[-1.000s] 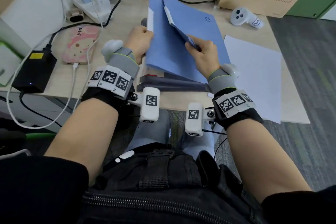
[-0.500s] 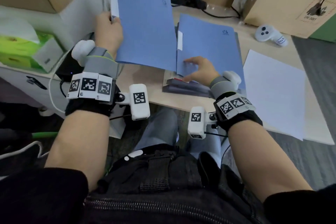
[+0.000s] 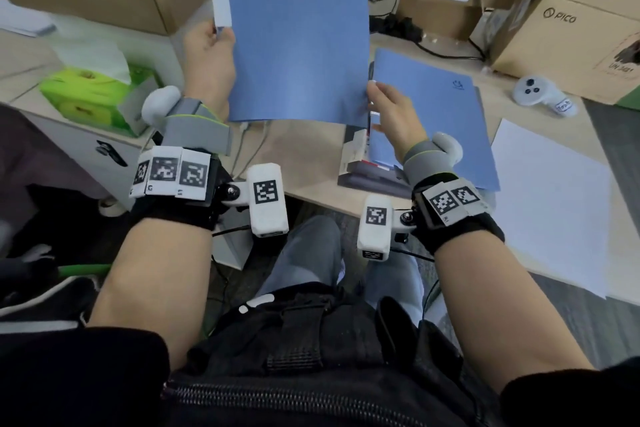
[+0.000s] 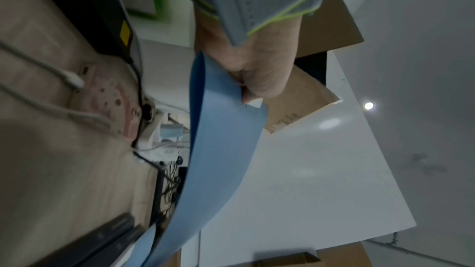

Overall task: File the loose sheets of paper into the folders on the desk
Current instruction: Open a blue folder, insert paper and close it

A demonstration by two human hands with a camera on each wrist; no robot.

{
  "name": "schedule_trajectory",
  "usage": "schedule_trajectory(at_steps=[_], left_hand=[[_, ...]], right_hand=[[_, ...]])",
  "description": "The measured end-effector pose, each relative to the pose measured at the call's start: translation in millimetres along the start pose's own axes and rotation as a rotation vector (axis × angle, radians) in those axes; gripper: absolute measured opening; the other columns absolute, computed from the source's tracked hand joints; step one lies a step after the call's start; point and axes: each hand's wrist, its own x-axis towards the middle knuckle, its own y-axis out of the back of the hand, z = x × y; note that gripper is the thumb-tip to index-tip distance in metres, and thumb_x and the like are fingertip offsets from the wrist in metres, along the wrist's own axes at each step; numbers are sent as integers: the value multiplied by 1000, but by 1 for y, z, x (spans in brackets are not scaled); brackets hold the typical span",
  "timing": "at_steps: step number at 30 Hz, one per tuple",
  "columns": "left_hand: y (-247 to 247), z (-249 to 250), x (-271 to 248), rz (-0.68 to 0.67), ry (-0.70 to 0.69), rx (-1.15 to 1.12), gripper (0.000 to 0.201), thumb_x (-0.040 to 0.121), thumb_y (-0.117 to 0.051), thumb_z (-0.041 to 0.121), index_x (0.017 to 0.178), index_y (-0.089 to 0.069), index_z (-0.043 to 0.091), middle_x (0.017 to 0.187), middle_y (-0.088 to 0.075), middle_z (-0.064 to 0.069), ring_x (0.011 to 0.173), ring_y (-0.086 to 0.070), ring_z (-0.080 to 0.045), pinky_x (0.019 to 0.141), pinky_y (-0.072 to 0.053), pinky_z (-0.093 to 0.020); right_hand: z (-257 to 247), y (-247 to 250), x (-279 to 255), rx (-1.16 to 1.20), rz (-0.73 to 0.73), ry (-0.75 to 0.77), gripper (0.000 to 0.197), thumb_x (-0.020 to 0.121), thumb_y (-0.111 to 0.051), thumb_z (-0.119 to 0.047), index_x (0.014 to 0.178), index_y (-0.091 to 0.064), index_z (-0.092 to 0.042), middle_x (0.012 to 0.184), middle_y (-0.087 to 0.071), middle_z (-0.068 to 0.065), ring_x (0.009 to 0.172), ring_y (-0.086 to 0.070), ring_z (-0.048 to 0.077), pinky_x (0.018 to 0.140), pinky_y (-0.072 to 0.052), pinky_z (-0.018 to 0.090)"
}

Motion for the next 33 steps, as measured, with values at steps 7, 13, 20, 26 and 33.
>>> schedule_trajectory(at_steps=[7, 13, 20, 26, 33], left_hand=[[-54, -34, -22, -202, 192, 53, 25, 95, -40, 8, 81, -58, 18, 84, -64, -1, 73, -62, -17, 71, -54, -28], [-102, -55, -39, -410, 385, 173, 20, 88, -54, 12, 69, -58, 14, 49, -63, 8, 43, -58, -6, 45, -44, -17], [-143, -85, -51, -459, 448, 358, 5, 80, -60, 6, 79, -57, 2, 89, -59, -14, 80, -58, -23, 75, -51, -40], [-148, -106, -29, -448, 442, 502, 27, 58, -56, 18, 81, -53, 3, 83, -55, -13, 78, -52, -21, 79, -54, -49], [-143, -93, -14, -267, 467, 463, 13, 89, -38, -6, 91, -51, -2, 69, -55, -11, 66, -64, -26, 39, -53, -24]], right_hand=[[16, 42, 4, -57, 419, -58, 29, 79, -62, -30, 97, -63, -8, 95, -61, 5, 86, -55, 20, 83, -45, 33], [45, 100, -11, -144, 662, -279, 44, 83, -60, -16, 127, -56, -10, 129, -60, 8, 118, -56, 25, 100, -43, 29], [77, 132, -31, -160, 668, -421, 42, 87, -50, -9, 128, -56, -14, 128, -60, 10, 114, -59, 29, 93, -47, 30], [82, 146, -25, -190, 671, -402, 41, 87, -45, -6, 125, -58, -14, 123, -63, 12, 110, -60, 31, 92, -48, 31], [92, 158, -23, -240, 648, -398, 40, 88, -42, -6, 121, -62, -18, 122, -64, 12, 109, -60, 33, 89, -46, 29]])
